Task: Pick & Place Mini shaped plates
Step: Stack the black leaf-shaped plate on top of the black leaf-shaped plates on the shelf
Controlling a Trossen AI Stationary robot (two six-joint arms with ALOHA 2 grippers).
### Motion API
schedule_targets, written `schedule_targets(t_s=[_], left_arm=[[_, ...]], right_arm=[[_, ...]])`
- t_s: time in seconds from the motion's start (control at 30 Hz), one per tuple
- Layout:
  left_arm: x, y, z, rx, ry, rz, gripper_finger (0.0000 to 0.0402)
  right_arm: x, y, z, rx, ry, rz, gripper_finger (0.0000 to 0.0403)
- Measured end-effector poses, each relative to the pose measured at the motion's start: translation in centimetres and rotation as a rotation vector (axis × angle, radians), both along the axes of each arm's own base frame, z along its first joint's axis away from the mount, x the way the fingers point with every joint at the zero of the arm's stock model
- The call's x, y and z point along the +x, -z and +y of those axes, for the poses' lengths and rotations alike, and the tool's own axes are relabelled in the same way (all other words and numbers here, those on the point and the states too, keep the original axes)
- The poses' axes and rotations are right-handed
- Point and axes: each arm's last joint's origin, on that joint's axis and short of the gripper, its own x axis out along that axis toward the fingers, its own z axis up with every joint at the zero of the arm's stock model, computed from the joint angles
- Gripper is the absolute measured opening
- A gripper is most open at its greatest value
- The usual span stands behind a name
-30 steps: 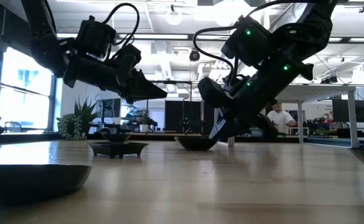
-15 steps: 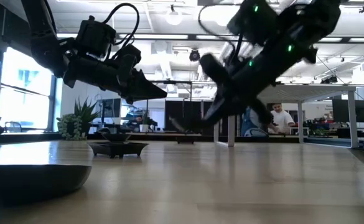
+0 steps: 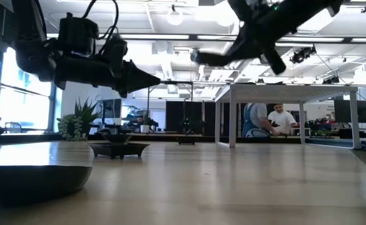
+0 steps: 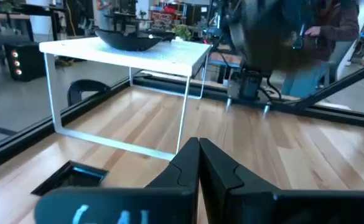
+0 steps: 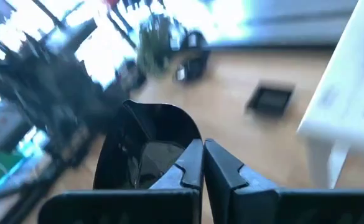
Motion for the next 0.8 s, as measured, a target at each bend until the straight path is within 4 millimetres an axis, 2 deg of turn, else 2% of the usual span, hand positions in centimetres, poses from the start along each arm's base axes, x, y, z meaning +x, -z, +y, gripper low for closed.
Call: schedule_targets(t_s=[0.2,0.33,0.47,0.6,0.8], left_arm=[[-0.1,0.1,0.0,-0.001,-0.002,0.003,0.0],[-0.1,0.0,0.0,0.0,-0.002,-0.002,0.0],[-0.1,-0.1,0.0,0.001,0.005,-0.018,0.0],[-0.1,-0.1,0.0,0.001,0.008,-0.018,0.0],[-0.1,-0.1,-0.1,-0.002,0.027,-0.02,0.0]], right_arm=[[-2.9,-5.1,-4.2,-0.076,0.106,-0.006,0.0],[-4.8,-6.7,-7.5,-0.077,0.255,0.106,0.0],[-6.0,-6.4,-10.6,-0.028,0.313,0.15,0.0],[-7.3,-4.9,-13.0,0.041,0.346,0.18,0.0],[-8.2,-4.3,-14.7,0.079,0.376,0.164,0.0]])
